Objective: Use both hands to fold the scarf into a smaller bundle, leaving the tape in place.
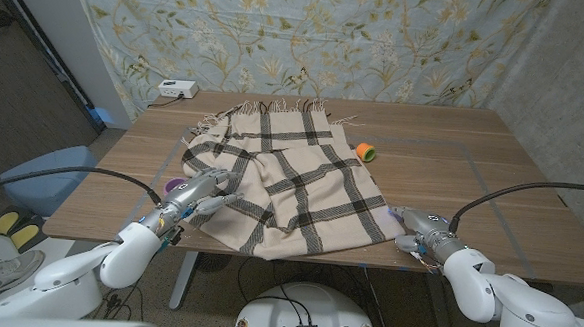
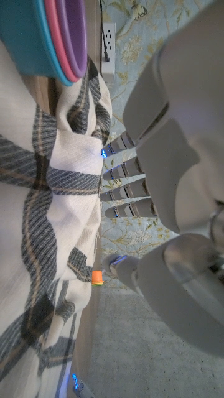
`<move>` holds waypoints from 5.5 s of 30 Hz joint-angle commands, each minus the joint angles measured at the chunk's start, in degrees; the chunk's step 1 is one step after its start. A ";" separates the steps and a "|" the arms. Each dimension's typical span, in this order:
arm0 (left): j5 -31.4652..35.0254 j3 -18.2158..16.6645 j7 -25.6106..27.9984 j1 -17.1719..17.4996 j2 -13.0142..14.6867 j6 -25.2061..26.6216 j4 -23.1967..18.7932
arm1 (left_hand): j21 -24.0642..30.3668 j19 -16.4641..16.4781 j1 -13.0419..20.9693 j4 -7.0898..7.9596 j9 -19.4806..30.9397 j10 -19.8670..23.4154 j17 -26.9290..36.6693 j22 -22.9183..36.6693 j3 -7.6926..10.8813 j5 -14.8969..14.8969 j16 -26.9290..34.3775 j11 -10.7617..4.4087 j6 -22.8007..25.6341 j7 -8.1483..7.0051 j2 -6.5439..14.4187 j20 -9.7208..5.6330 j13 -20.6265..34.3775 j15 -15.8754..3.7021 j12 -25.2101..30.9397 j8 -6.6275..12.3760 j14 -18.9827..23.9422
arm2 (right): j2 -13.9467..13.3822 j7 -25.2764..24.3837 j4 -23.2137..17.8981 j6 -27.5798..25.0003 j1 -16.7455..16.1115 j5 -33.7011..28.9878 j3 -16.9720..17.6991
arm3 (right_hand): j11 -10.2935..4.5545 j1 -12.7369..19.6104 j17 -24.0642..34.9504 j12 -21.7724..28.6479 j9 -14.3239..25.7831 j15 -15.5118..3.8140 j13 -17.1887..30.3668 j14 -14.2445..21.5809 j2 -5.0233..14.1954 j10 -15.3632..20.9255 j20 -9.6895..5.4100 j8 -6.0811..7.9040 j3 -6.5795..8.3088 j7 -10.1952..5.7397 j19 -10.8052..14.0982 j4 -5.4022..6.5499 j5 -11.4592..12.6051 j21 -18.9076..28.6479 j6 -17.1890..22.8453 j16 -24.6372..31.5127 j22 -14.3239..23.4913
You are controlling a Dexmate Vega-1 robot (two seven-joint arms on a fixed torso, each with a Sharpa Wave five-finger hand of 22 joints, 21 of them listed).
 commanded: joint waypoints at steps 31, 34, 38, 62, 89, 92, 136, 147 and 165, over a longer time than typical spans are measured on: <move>-2.14 -2.80 -3.23 1.59 -2.27 -0.82 -0.30 | -0.82 -0.46 -3.00 1.67 0.26 -0.03 0.07 0.21 -0.88 0.28 0.13 0.88 -0.70 0.69 0.93 0.26 0.41 0.25 -0.69 -0.84 -0.54 | 19.10 -35.67 26.23 31.40 -0.51 -21.51 -6.22 | -5.18 5.54 11.35 8.45 -0.07 -11.79 0.69 28.69 5.66 27.47 -7.95 7.51 -14.54 -4.95 18.19 0.98 -11.80 8.54 29.10 21.62 1.70; -1.71 -3.45 -3.67 2.14 -1.91 -0.30 -0.85 | -0.90 -0.42 -2.82 1.39 0.25 0.00 -0.01 0.20 -0.87 0.30 0.12 0.39 -0.88 0.25 0.81 0.24 0.41 -0.10 -0.74 -0.90 -0.45 | 20.86 -39.16 27.82 32.64 -0.48 -24.11 -5.69 | -3.90 7.73 15.93 13.18 0.08 -11.97 2.21 34.50 7.59 38.59 -8.36 10.27 -16.30 -4.22 19.49 1.78 -12.35 10.93 41.82 26.58 2.49; -1.37 -4.17 -4.56 2.69 -1.25 -0.56 -1.23 | -1.13 -0.49 -2.51 0.64 0.21 -0.28 -0.11 0.14 -1.15 0.30 0.02 0.13 -1.52 0.09 -0.18 0.25 0.40 -0.21 -0.95 -1.07 -0.58 | 21.82 -38.84 27.82 32.59 -0.46 -25.29 -4.31 | -3.63 7.83 16.78 14.70 0.19 -11.74 2.80 35.14 7.85 41.56 -8.68 10.67 -16.70 -4.18 19.08 2.17 -12.33 11.39 44.16 26.93 2.73; 8.25 -18.57 -26.19 14.41 -1.79 16.85 -15.80 | -2.57 0.97 2.77 -3.33 0.09 -1.93 -0.15 -0.10 -4.98 3.50 -0.17 -2.25 -7.78 -1.40 -10.02 -0.01 0.46 0.39 -1.88 -1.29 -2.07 | 28.18 -41.34 31.51 33.35 2.06 -26.41 1.25 | -3.09 7.87 18.40 16.68 0.64 -11.46 4.32 36.32 8.69 43.65 -8.17 10.71 -17.09 -3.01 18.03 3.10 -11.91 12.21 45.97 27.15 3.01; 17.02 -8.20 -35.52 5.61 3.26 27.26 -17.72 | -4.88 2.03 16.85 -2.73 0.20 -6.44 -0.14 -0.29 -7.11 8.80 -0.59 -2.30 -12.80 0.13 -14.65 0.33 0.61 2.56 -2.74 -1.04 -5.76 | 33.62 -39.13 33.00 28.24 6.54 -25.86 1.69 | -1.48 8.27 20.06 18.74 0.89 -11.44 5.91 37.37 8.45 45.71 -7.15 10.48 -17.12 -2.46 17.81 3.32 -11.50 13.41 46.77 27.05 3.04; 14.98 -8.31 -36.17 5.18 4.05 25.83 -17.27 | -5.11 1.90 16.35 -2.44 0.20 -6.76 -0.09 -0.27 -8.08 9.21 -0.58 -2.10 -13.02 0.58 -15.09 0.34 0.63 2.95 -2.77 -1.07 -6.01 | 34.40 -38.67 33.73 27.87 7.61 -25.26 1.48 | -1.29 8.34 20.24 18.83 0.90 -11.40 6.08 37.40 8.36 45.55 -7.08 10.46 -17.13 -2.08 17.63 3.28 -11.48 13.49 46.94 27.00 3.04; 17.52 8.30 0.58 -2.53 6.21 28.39 -4.87 | -2.10 21.71 38.63 3.62 1.01 44.90 -0.01 0.58 -6.06 2.84 3.39 -10.32 35.31 -2.53 6.60 -7.03 1.25 -15.41 6.09 6.66 29.67 | 35.02 -43.51 35.07 27.78 11.42 -24.88 1.52 | -1.02 8.45 21.71 20.09 0.93 -11.28 7.59 37.70 8.11 45.51 -7.11 9.96 -17.12 -1.89 16.51 3.36 -11.41 14.49 47.71 26.16 2.93; -1.60 -7.20 9.16 4.75 2.02 -0.53 -3.58 | -1.47 22.34 38.33 4.90 3.16 47.46 0.24 0.74 -5.45 5.61 2.54 -10.19 39.42 -1.66 5.69 -7.19 3.30 -15.90 7.13 9.79 30.88 | 36.55 -48.90 35.86 29.98 10.53 -22.66 3.85 | -1.52 8.38 21.93 20.30 1.03 -11.30 7.96 37.57 8.16 45.32 -7.25 9.84 -17.09 -2.53 16.14 3.48 -11.32 14.70 47.68 25.71 2.88; -29.72 -11.03 -14.73 -4.66 -9.00 -36.37 6.24 | -0.23 24.28 39.24 4.94 4.87 48.35 0.55 0.97 -4.74 7.90 2.10 -9.85 40.02 -1.21 5.52 -7.56 5.32 -16.13 7.89 11.59 32.23 | 40.85 -55.18 36.37 40.24 7.09 -21.09 10.83 | -1.80 8.26 22.30 20.86 1.27 -11.28 8.62 37.79 8.26 45.50 -7.18 9.89 -16.97 -2.06 15.65 3.71 -10.99 15.10 47.80 25.06 2.76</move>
